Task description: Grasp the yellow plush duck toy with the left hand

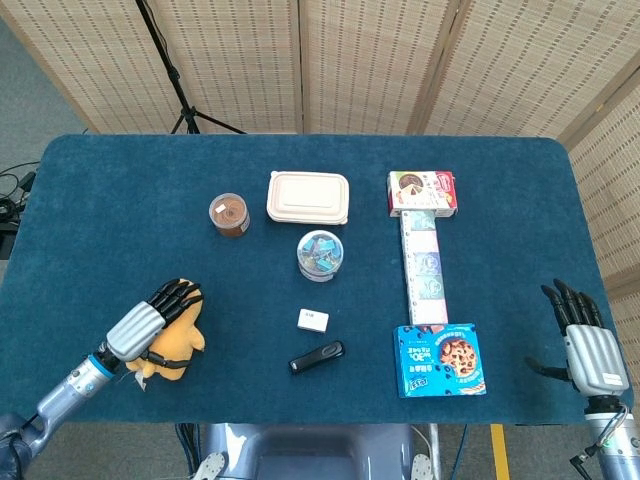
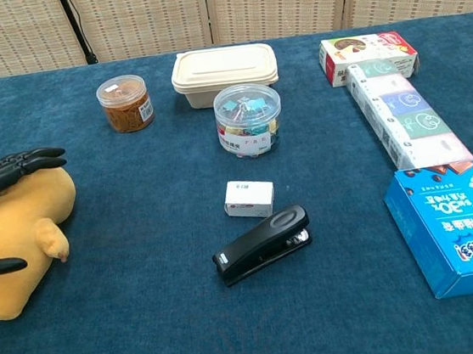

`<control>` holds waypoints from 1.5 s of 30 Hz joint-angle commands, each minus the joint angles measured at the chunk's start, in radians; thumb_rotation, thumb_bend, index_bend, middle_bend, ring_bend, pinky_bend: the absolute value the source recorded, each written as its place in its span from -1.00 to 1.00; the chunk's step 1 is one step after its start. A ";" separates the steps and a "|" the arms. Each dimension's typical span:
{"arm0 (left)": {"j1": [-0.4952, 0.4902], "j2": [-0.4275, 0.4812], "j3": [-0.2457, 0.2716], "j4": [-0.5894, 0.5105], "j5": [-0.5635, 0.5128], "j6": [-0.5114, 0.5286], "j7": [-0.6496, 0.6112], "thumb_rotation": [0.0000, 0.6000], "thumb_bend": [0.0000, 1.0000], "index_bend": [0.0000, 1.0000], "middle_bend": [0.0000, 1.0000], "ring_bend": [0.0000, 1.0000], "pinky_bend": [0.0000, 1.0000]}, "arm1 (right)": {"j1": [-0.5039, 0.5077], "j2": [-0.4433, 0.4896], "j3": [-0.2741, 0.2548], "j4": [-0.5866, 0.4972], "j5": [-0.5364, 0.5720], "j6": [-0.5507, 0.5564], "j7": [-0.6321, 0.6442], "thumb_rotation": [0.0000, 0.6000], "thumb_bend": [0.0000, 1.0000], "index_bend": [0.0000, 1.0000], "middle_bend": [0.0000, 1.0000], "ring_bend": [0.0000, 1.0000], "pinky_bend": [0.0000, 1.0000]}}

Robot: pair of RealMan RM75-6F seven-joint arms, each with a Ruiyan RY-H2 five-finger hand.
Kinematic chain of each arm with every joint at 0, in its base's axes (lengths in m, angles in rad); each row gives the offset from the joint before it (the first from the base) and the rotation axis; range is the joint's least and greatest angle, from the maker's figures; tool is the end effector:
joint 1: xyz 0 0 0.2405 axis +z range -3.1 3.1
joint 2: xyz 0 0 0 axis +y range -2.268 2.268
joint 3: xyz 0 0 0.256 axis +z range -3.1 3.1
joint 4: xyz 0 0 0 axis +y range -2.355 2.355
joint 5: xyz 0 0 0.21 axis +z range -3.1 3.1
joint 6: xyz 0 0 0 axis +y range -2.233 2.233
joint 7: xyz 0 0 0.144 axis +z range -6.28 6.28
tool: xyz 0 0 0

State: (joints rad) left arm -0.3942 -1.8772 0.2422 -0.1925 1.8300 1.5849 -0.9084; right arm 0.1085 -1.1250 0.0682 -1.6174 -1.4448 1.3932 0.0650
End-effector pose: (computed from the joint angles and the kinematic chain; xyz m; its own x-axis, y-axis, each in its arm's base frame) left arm -0.3241 0.2614 0.0017 0.3331 0.2906 0.8970 0.7835 -0.6146 -0.0918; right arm -0.3156 -0.1917 0.1500 0.3149 -0.0660 0.9468 -0.9480 0.0265 0.3171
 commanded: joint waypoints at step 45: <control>0.044 0.030 0.006 0.000 -0.013 0.170 0.032 -0.26 -1.00 -1.00 -1.00 -1.00 -1.00 | 0.011 -0.004 -0.011 -0.016 0.020 -0.040 -0.029 1.00 -1.00 -1.00 -1.00 -1.00 -1.00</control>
State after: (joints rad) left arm -0.3472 -1.8425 0.2504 -0.1978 1.8235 1.7793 -0.8731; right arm 0.1191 -1.1289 0.0572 -1.6335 -1.4243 1.3529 0.0362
